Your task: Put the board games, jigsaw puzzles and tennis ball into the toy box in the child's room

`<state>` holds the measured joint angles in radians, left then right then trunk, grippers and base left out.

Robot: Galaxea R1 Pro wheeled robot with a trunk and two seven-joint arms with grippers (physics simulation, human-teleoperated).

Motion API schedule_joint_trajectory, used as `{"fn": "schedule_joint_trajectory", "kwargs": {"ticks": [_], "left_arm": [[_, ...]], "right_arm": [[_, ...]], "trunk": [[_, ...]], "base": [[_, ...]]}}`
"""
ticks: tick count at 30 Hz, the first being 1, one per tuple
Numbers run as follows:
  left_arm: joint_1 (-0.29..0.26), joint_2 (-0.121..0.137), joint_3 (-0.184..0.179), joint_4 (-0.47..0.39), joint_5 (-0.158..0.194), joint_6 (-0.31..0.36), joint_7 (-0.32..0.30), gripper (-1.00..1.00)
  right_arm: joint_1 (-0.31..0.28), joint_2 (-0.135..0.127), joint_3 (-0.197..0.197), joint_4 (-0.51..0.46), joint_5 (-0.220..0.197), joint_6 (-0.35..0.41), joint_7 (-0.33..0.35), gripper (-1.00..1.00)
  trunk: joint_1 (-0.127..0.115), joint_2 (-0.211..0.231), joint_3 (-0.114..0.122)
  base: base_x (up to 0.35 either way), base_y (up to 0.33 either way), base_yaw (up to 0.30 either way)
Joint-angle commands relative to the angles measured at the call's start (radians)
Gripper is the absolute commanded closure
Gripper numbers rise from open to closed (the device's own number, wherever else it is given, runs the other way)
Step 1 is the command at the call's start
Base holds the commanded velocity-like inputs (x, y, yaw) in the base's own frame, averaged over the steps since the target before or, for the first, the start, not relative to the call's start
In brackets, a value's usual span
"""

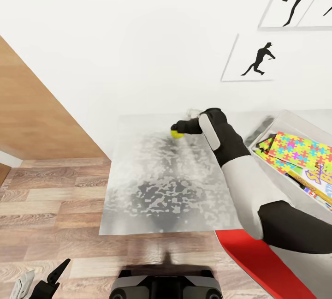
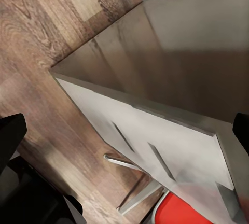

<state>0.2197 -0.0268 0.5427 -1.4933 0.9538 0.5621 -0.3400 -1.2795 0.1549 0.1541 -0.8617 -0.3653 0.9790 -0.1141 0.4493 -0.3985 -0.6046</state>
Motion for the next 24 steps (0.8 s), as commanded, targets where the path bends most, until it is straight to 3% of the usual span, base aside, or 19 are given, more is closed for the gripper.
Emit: {"fn": "schedule_joint_trajectory", "kwargs": {"ticks": [1,3,4,7,10,17,24], "left_arm": [[0.0,-0.001,0.002,-0.001,0.006,0.009,0.0,-1.0],[-0.001,-0.001,0.002,-0.001,0.006,0.009,0.0,-1.0],[-0.001,-0.001,0.002,-0.001,0.006,0.009,0.0,-1.0],[-0.002,-0.001,0.002,-0.001,0.005,0.009,-0.001,-1.0],[-0.002,-0.001,-0.003,-0.003,-0.004,0.009,-0.004,-1.0],[-0.003,-0.001,-0.037,-0.004,-0.03,0.009,0.0,-1.0],[-0.004,0.0,-0.05,-0.004,-0.04,0.009,0.002,-1.0]], "right_arm": [[0.046,-0.012,0.001,-0.109,-0.015,0.025,-0.008,1.0],[0.141,-0.034,-0.002,-0.328,-0.017,0.058,-0.001,1.0],[0.141,-0.034,-0.002,-0.328,-0.017,0.058,-0.001,1.0],[0.249,-0.063,-0.006,-0.538,-0.019,0.068,0.007,1.0],[0.299,-0.089,-0.008,-0.644,-0.021,0.068,0.01,1.0],[0.335,-0.115,-0.009,-0.726,-0.023,0.068,0.013,1.0],[0.32,-0.122,-0.009,-0.748,-0.024,0.068,0.014,1.0]], "trunk": [[0.001,-0.001,-0.002],[0.001,-0.001,-0.003],[0.001,-0.001,-0.003],[0.001,-0.001,-0.005],[0.001,-0.001,-0.005],[0.001,-0.001,-0.006],[0.001,-0.001,-0.005]], "base": [[0.0,0.0,0.0],[0.0,0.0,0.0],[0.0,0.0,0.0],[0.0,0.0,0.0],[0.0,0.0,0.0],[0.0,0.0,0.0],[0.0,0.0,0.006]]}}
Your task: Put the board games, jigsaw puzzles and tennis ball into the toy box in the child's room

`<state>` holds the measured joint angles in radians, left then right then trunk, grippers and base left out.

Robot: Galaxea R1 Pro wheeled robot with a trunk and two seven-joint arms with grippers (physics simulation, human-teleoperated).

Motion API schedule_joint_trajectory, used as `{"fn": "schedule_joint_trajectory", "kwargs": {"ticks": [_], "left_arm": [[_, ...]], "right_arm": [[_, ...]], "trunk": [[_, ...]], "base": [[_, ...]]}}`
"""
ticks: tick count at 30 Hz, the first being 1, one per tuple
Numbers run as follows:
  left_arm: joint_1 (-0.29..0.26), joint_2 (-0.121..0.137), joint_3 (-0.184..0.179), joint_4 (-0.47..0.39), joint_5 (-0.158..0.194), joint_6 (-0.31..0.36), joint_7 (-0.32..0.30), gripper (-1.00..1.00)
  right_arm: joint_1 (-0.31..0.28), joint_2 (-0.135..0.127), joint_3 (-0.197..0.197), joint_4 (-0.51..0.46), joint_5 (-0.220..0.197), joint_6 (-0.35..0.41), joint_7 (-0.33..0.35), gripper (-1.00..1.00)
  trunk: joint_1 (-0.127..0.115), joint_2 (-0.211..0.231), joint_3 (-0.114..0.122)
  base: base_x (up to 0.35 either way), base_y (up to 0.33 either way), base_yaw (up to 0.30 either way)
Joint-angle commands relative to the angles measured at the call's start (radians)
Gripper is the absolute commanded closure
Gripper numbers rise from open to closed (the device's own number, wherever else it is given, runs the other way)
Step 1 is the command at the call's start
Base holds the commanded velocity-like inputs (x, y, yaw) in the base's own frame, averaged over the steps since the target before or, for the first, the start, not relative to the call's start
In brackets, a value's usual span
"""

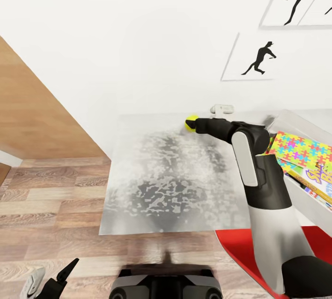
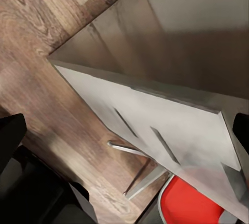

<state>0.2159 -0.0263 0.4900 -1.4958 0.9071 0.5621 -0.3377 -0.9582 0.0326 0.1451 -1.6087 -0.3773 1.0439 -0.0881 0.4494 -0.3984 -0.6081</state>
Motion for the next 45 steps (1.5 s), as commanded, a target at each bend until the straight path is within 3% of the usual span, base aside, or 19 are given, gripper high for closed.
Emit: {"fn": "schedule_joint_trajectory", "kwargs": {"ticks": [1,11,25,34,40,45], "left_arm": [[0.0,-0.001,0.001,-0.001,0.006,0.009,0.0,-1.0],[-0.002,0.0,-0.002,0.0,0.003,0.009,0.0,-1.0],[-0.003,0.0,0.0,-0.002,0.004,0.009,-0.004,-1.0],[-0.001,0.02,0.014,-0.073,0.013,0.019,-0.035,-1.0],[-0.101,0.076,0.003,-0.1,0.016,0.066,-0.035,-1.0],[-0.215,0.099,0.019,-0.102,0.023,0.13,0.033,-1.0]], "right_arm": [[-0.008,0.001,0.0,-0.002,-0.012,0.003,-0.012,1.0],[-0.045,0.011,0.002,-0.007,-0.012,0.003,-0.012,1.0],[-0.048,0.037,0.014,-0.008,-0.012,0.003,-0.012,1.0],[-0.043,0.042,0.033,-0.008,-0.012,0.003,-0.012,1.0],[-0.033,0.037,0.046,-0.008,-0.012,0.003,-0.012,1.0],[-0.022,0.033,0.049,-0.008,-0.012,0.003,-0.012,1.0]], "trunk": [[0.001,-0.002,0.0],[0.001,-0.002,0.011],[0.001,-0.002,0.033],[0.001,-0.002,0.047],[0.001,-0.002,0.057],[0.001,-0.002,0.065]], "base": [[0.0,0.0,0.037],[0.0,0.0,0.047],[0.0,0.0,0.01],[0.0,0.0,0.001],[0.0,0.0,0.0],[0.0,0.0,0.0]]}}
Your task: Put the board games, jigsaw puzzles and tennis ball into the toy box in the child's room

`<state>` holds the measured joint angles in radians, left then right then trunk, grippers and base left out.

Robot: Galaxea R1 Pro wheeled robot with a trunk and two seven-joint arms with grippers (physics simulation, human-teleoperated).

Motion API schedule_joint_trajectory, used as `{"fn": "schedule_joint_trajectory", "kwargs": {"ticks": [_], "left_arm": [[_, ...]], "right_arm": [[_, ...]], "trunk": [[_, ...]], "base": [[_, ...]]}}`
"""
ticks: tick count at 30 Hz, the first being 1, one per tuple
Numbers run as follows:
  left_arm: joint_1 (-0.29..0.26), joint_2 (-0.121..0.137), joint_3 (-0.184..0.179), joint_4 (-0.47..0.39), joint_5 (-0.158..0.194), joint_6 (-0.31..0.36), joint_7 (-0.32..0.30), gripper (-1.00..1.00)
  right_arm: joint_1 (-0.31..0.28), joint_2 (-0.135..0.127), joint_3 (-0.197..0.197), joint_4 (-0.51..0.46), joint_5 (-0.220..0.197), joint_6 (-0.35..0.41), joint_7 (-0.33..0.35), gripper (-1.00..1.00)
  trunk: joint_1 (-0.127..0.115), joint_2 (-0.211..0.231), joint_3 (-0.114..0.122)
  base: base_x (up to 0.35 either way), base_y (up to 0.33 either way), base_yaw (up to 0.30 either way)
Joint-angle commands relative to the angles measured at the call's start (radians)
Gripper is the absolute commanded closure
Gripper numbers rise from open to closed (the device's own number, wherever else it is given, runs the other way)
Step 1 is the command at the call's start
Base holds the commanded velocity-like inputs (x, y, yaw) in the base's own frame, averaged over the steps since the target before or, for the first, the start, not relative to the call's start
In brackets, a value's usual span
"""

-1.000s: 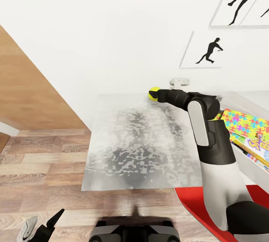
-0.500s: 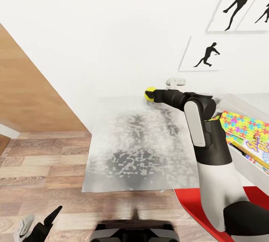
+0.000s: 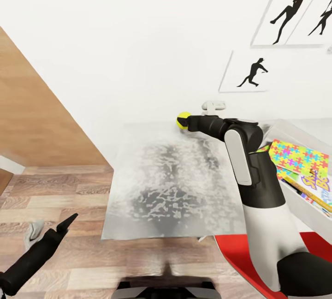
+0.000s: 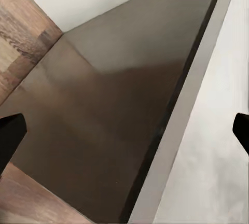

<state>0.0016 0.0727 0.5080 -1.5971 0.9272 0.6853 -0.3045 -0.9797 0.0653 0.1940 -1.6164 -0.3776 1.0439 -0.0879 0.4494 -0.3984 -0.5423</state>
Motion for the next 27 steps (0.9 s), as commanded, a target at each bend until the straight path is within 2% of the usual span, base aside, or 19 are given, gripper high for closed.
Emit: {"fn": "schedule_joint_trajectory", "kwargs": {"ticks": [1,4,8,15,22,23,27], "left_arm": [[-0.001,0.0,0.001,-0.001,0.003,0.006,0.0,-1.0],[-0.054,0.005,0.016,-0.002,0.019,0.026,0.057,-1.0],[-0.095,0.006,0.023,-0.002,0.032,0.039,0.117,-1.0],[-0.123,0.004,0.025,-0.004,0.038,0.045,0.15,-1.0],[-0.159,0.001,0.023,-0.008,0.041,0.048,0.157,-1.0],[-0.159,0.001,0.023,-0.008,0.041,0.048,0.157,-1.0],[-0.168,0.001,0.017,-0.008,0.042,0.05,0.156,-1.0]], "right_arm": [[-0.001,0.0,0.0,0.0,-0.012,0.003,-0.012,1.0],[0.003,0.001,0.003,0.0,-0.012,0.003,-0.012,1.0],[0.008,0.0,0.0,0.0,-0.012,0.003,-0.012,1.0],[0.011,-0.008,-0.012,0.0,-0.012,0.003,-0.012,1.0],[0.01,-0.055,-0.102,0.0,-0.023,0.003,-0.009,1.0],[0.01,-0.055,-0.102,0.0,-0.023,0.003,-0.009,1.0],[0.01,-0.087,-0.139,0.0,-0.065,0.003,0.004,1.0]], "trunk": [[0.001,-0.002,0.0],[0.001,-0.002,0.005],[0.001,-0.002,0.01],[0.001,-0.002,0.013],[0.001,-0.002,0.014],[0.001,-0.002,0.014],[0.001,-0.002,0.014]], "base": [[0.0,0.0,0.0],[0.0,0.0,0.0],[0.0,0.0,0.0],[0.0,0.0,-0.016],[0.0,0.0,-0.174],[0.0,0.0,-0.232],[0.0,0.0,-0.255]]}}
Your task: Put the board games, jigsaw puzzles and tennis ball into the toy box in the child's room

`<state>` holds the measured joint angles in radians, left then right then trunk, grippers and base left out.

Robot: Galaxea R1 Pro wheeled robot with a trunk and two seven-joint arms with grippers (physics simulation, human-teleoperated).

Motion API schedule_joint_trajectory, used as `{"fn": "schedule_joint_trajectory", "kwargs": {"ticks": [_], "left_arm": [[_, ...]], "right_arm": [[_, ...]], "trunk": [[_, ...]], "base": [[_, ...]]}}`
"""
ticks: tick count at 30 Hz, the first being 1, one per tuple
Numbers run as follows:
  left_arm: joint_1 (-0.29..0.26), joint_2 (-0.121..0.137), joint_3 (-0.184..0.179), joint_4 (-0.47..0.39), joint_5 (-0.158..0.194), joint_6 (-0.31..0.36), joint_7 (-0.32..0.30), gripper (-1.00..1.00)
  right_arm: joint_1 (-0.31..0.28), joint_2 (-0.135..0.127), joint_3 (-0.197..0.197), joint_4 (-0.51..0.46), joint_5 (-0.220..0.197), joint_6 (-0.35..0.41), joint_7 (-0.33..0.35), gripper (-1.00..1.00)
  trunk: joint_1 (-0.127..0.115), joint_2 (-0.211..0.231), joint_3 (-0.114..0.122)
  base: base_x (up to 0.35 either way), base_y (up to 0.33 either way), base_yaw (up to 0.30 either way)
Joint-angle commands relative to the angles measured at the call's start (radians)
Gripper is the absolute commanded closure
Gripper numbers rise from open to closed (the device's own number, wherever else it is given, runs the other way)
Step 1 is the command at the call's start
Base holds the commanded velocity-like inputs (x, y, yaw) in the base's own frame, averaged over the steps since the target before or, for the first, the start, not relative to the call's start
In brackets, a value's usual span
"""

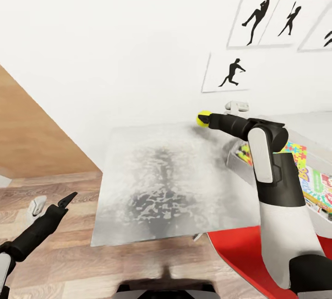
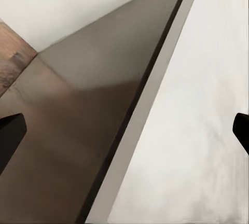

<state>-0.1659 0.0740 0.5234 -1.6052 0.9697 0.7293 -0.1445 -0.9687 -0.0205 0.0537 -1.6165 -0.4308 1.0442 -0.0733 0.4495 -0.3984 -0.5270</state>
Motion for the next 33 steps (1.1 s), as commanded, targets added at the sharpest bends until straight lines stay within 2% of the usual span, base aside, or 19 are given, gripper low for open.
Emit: {"fn": "schedule_joint_trajectory", "kwargs": {"ticks": [1,3,9,11,14,15,16,20,21,23,26,30,33], "left_arm": [[-0.003,0.0,-0.004,0.0,0.0,0.007,-0.004,-1.0],[-0.006,0.0,-0.013,-0.001,0.0,0.007,-0.004,-1.0],[-0.025,-0.001,-0.067,-0.001,0.0,0.007,0.002,-1.0],[-0.028,-0.001,-0.074,-0.001,0.0,0.007,0.003,-1.0],[-0.033,-0.001,-0.086,-0.001,-0.001,0.007,0.005,-1.0],[-0.033,-0.001,-0.086,-0.001,-0.001,0.007,0.005,-1.0],[-0.034,-0.001,-0.089,-0.001,-0.001,0.007,0.005,-1.0],[-0.036,-0.001,-0.096,-0.001,0.0,0.007,0.004,-1.0],[-0.036,-0.001,-0.096,-0.001,0.0,0.007,0.004,-1.0],[-0.038,-0.001,-0.098,-0.001,0.0,0.007,0.003,-1.0],[-0.038,0.0,-0.1,-0.001,0.0,0.008,-0.002,-1.0],[-0.039,0.003,-0.101,-0.001,0.0,0.008,-0.012,-1.0],[-0.039,0.005,-0.102,-0.001,0.0,0.008,-0.023,-1.0]], "right_arm": [[-0.001,-0.008,-0.004,0.0,-0.022,0.003,-0.008,1.0],[-0.001,-0.014,-0.009,0.0,-0.03,0.003,-0.006,1.0],[-0.002,-0.046,-0.026,0.0,-0.058,0.003,0.003,1.0],[-0.004,-0.051,-0.033,0.0,-0.067,0.003,0.007,1.0],[-0.006,-0.067,-0.081,0.0,-0.13,0.003,0.044,1.0],[-0.006,-0.067,-0.081,0.0,-0.13,0.003,0.044,1.0],[-0.006,-0.075,-0.099,0.0,-0.158,0.003,0.066,1.0],[-0.003,-0.127,-0.147,0.0,-0.249,0.003,0.162,1.0],[-0.003,-0.127,-0.147,0.0,-0.249,0.003,0.162,1.0],[-0.001,-0.155,-0.16,0.0,-0.275,0.003,0.197,1.0],[0.0,-0.182,-0.173,0.0,-0.306,0.003,0.23,1.0],[0.001,-0.199,-0.18,0.0,-0.337,0.003,0.26,1.0],[0.001,-0.203,-0.181,0.0,-0.346,0.003,0.278,1.0]], "trunk": [[0.001,-0.002,-0.001],[0.001,-0.002,-0.001],[0.001,-0.002,-0.001],[0.001,-0.002,-0.001],[0.001,-0.002,-0.001],[0.001,-0.002,-0.001],[0.001,-0.002,-0.001],[0.001,-0.002,-0.001],[0.001,-0.002,-0.001],[0.001,-0.002,-0.001],[0.001,-0.002,-0.001],[0.001,-0.002,-0.001],[0.001,-0.002,-0.001]], "base": [[0.0,0.0,-0.27],[0.0,0.0,-0.273],[0.0,0.0,-0.281],[0.0,0.0,-0.285],[0.0,0.0,-0.276],[0.0,0.0,-0.264],[0.0,0.0,-0.246],[0.0,0.0,-0.207],[0.0,0.0,-0.191],[0.0,0.0,-0.19],[0.0,0.0,-0.175],[0.0,0.0,-0.091],[0.0,0.0,-0.044]]}}
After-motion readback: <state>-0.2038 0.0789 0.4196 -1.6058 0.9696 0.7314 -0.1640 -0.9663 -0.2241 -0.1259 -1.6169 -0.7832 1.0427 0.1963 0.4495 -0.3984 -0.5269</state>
